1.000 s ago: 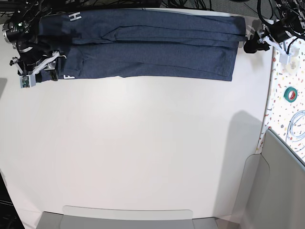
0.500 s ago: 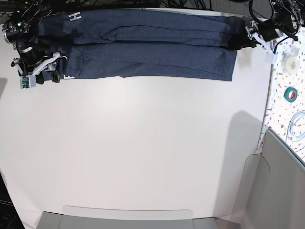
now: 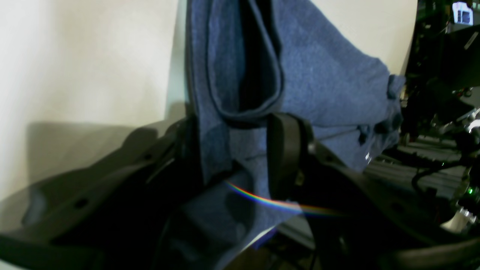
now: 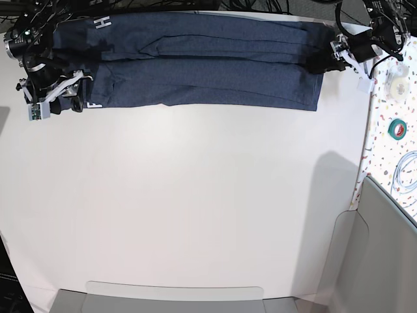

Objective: Layout the t-shirt on the table in an organized manner, then fold the t-shirt properly
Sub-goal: 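Release the folded edge and regrasp the strip's ends with both grippers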

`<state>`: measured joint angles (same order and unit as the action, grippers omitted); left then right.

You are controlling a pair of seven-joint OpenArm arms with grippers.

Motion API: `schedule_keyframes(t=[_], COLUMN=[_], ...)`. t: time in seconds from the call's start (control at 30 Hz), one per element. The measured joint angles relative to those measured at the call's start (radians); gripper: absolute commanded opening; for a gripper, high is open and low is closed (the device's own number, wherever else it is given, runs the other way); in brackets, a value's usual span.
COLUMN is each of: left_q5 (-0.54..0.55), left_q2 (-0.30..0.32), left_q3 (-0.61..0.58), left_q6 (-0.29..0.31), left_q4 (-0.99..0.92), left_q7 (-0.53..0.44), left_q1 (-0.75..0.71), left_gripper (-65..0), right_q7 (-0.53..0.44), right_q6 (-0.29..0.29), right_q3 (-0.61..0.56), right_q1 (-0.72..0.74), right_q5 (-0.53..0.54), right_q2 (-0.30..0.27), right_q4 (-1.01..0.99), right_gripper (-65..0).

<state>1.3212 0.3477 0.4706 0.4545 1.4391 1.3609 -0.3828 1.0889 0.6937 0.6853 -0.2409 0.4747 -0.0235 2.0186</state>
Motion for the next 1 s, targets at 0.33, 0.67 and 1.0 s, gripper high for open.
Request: schedule_keyframes(t=[0.33,0.67,1.0], left_q5=[-0.001,0.0,-0.043], left_q2=[-0.008,-0.008,-0.01], left_q3=[-0.002,-0.002,-0.002], left_q6=[0.0,0.0,0.001], left_q4=[-0.001,-0.001,-0.004], left_q7=[0.011,0.011,0.024], left_q1=[0.014,0.014,0.014], left_gripper=[-37.9,-38.2,-64.4], right_q7=[0.0,0.0,0.0], right_q6=[0.0,0.0,0.0], right_q3=[0.0,0.0,0.0], right_q1=[-0.003,-0.002,-0.002], right_q5=[0.0,0.0,0.0], right_q2=[0.0,0.0,0.0], right_q4=[0.0,0.0,0.0], right_gripper=[-31.7,-31.7,-31.7])
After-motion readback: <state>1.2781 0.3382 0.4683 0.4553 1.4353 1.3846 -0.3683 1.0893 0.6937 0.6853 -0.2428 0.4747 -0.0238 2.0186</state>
